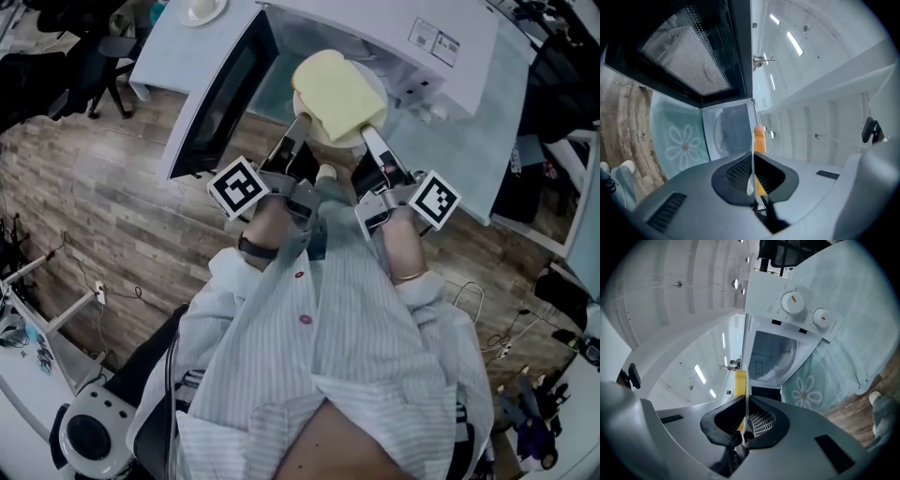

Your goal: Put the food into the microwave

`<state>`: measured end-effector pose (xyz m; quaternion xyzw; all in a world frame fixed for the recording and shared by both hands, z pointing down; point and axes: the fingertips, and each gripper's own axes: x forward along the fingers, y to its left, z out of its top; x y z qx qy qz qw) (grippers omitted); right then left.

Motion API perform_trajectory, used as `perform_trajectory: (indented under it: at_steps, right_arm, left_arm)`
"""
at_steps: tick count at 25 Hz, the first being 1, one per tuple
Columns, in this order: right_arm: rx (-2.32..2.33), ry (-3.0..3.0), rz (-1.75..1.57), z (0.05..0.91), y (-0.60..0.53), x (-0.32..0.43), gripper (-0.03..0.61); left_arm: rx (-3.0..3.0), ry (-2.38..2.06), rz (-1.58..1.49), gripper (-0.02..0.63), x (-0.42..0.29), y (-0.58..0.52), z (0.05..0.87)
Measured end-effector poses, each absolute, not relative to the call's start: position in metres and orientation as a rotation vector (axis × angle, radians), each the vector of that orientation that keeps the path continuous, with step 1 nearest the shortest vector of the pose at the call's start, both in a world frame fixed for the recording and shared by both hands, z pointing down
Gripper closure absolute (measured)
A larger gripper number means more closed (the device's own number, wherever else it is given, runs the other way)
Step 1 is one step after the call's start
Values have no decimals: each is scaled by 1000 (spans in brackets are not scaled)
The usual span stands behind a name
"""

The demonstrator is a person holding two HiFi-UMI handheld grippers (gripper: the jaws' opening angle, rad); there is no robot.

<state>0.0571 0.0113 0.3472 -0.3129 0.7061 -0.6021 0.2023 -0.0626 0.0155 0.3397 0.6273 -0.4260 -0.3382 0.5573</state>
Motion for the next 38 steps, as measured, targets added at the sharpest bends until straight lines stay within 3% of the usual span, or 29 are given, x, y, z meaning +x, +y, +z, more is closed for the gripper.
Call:
perform_trajectory:
  at_steps: [38]
  right_arm:
    - [-951, 1886, -1786, 382, -48, 44, 537]
  left_arm:
    - [1440, -973, -709, 595, -74, -51, 371]
